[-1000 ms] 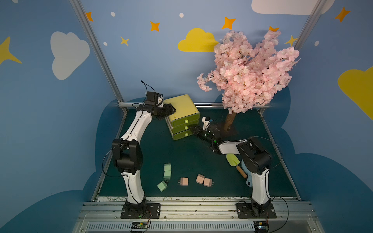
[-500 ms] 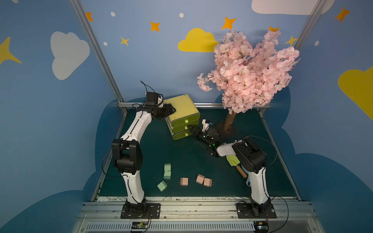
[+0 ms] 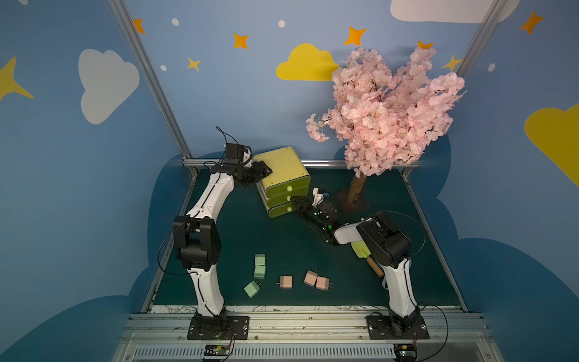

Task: Place the plugs into the drawer by color
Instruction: Open the drawer in the storage box.

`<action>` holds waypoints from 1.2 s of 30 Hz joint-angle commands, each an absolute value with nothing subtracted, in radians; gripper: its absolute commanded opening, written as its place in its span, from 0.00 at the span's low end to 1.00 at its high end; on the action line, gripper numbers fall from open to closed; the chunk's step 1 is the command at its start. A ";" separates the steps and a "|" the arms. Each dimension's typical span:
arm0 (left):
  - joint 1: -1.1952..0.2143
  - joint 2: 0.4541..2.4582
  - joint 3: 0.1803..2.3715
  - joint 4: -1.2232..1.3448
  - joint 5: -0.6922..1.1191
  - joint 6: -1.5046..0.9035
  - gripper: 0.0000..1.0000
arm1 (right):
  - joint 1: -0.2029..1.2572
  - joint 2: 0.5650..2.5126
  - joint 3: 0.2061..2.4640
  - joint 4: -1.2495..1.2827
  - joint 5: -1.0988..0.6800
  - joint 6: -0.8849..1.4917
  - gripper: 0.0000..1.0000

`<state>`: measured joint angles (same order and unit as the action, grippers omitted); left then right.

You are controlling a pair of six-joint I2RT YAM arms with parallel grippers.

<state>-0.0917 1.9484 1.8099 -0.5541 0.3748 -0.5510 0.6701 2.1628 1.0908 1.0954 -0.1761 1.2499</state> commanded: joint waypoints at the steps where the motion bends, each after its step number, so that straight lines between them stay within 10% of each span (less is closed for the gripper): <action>1: -0.087 1.937 1.799 -0.561 0.381 -0.555 0.80 | 0.663 2.182 1.125 1.126 -0.170 1.249 0.42; 36: -0.086 1.948 1.802 -0.564 0.385 -0.541 0.80 | 0.658 2.261 1.205 1.177 -0.201 1.302 0.36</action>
<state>-0.0914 1.9488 1.8095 -0.5495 0.3851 -0.5568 0.6621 2.2478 1.1801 1.1412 -0.1928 1.3052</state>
